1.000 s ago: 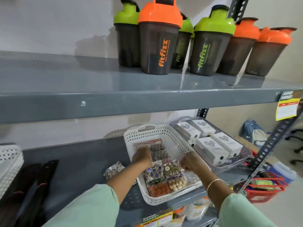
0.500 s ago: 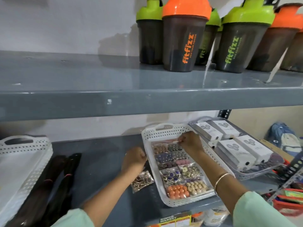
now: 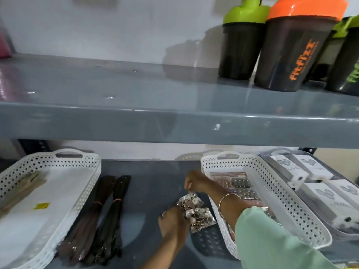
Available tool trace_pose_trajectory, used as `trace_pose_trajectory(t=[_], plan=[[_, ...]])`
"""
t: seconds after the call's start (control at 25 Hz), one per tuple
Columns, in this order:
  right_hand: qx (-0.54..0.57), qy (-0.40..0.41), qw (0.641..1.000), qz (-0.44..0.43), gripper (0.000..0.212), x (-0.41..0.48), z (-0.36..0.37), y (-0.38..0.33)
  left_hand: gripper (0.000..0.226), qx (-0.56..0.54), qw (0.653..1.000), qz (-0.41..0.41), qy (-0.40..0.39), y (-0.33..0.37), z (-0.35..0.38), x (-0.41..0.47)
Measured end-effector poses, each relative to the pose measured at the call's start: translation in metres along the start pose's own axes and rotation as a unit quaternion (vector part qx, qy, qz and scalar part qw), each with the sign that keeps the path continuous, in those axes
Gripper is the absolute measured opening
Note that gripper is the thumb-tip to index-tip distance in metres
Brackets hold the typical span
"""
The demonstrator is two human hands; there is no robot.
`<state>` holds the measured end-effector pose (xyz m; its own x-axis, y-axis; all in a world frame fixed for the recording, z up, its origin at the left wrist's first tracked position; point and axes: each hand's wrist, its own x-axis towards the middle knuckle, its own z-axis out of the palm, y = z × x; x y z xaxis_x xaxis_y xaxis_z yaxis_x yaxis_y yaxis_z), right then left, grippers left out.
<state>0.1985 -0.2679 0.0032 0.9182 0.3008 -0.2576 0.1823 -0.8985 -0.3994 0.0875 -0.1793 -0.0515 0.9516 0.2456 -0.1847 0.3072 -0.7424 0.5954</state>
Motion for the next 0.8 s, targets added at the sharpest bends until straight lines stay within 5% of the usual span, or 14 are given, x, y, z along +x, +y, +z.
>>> trace_pose_trajectory(t=[0.28,0.36,0.52,0.8], plan=[[-0.053,-0.059,0.997,-0.019,0.019,0.008,0.007,0.001,0.034,-0.056,0.997,-0.023,-0.045,-0.002,-0.010,0.008],[-0.050,-0.053,0.997,-0.030,0.016,0.009,0.001,0.000,0.012,-0.140,0.987,-0.035,-0.076,-0.006,-0.019,0.012],[0.002,0.032,0.998,-0.055,0.016,-0.003,-0.039,-0.005,0.035,-0.337,0.934,-0.074,-0.087,-0.015,-0.040,0.019],[0.007,0.108,0.993,0.051,0.019,-0.059,-0.124,0.086,0.032,-0.381,0.915,0.053,-0.125,0.056,-0.070,0.050]])
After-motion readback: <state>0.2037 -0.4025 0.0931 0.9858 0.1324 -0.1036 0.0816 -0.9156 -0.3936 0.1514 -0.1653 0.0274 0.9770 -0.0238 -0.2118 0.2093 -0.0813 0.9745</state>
